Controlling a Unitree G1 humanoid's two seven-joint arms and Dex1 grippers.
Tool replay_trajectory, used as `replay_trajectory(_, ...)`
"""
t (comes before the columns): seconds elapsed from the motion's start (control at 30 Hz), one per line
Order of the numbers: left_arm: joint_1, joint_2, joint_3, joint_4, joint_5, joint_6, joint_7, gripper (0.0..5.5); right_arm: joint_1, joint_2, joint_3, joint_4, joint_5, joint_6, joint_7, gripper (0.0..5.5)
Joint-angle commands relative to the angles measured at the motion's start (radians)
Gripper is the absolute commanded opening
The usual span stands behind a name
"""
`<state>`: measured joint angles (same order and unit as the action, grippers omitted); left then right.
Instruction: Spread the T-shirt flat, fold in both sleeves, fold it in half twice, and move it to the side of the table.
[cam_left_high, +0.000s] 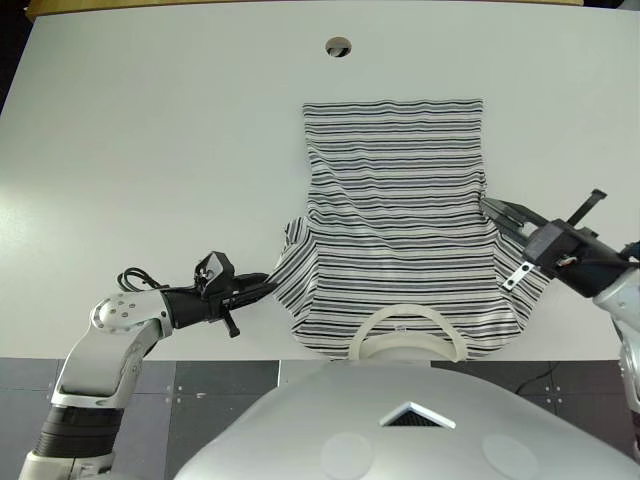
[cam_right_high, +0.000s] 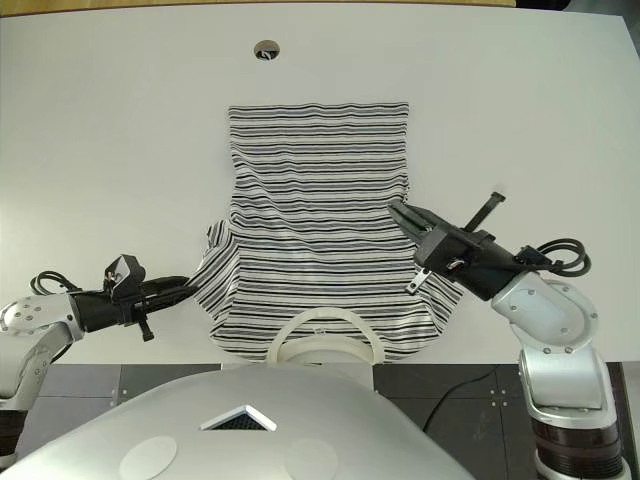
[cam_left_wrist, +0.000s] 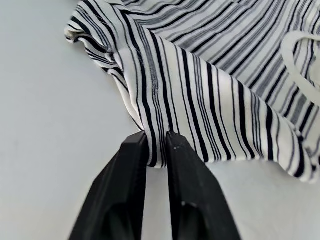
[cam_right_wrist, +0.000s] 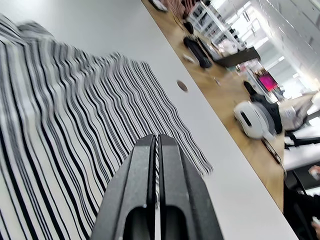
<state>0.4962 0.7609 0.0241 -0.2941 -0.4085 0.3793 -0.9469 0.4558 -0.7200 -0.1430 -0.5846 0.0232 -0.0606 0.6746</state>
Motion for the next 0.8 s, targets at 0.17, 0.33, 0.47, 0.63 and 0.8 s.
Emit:
replay_trajectory(0.17, -0.026, -0.041, 0.057, -0.020, -0.085, 0.038, 0.007, 0.12, 0.114, -0.006, -0.122, 0.084, -0.023, 0.010, -0.011, 0.10)
replay_trajectory(0.33, -0.037, -0.061, 0.108, -0.139, -0.235, 0.107, 0.011, 0.12, 0.168, -0.016, -0.167, 0.152, -0.070, 0.009, -0.009, 0.10)
replay_trajectory(0.47, -0.093, -0.081, 0.049, -0.180, -0.261, 0.151, 0.026, 0.12, 0.217, 0.002, -0.190, 0.178, -0.082, 0.003, -0.014, 0.10)
replay_trajectory(0.63, -0.157, -0.164, -0.112, -0.189, -0.203, 0.163, 0.079, 0.12, 0.243, 0.004, -0.231, 0.202, -0.071, -0.005, -0.012, 0.10)
replay_trajectory(0.8, -0.205, -0.248, -0.296, -0.144, -0.065, 0.161, 0.172, 0.32, 0.228, 0.036, -0.269, 0.200, 0.034, 0.015, 0.003, 0.10)
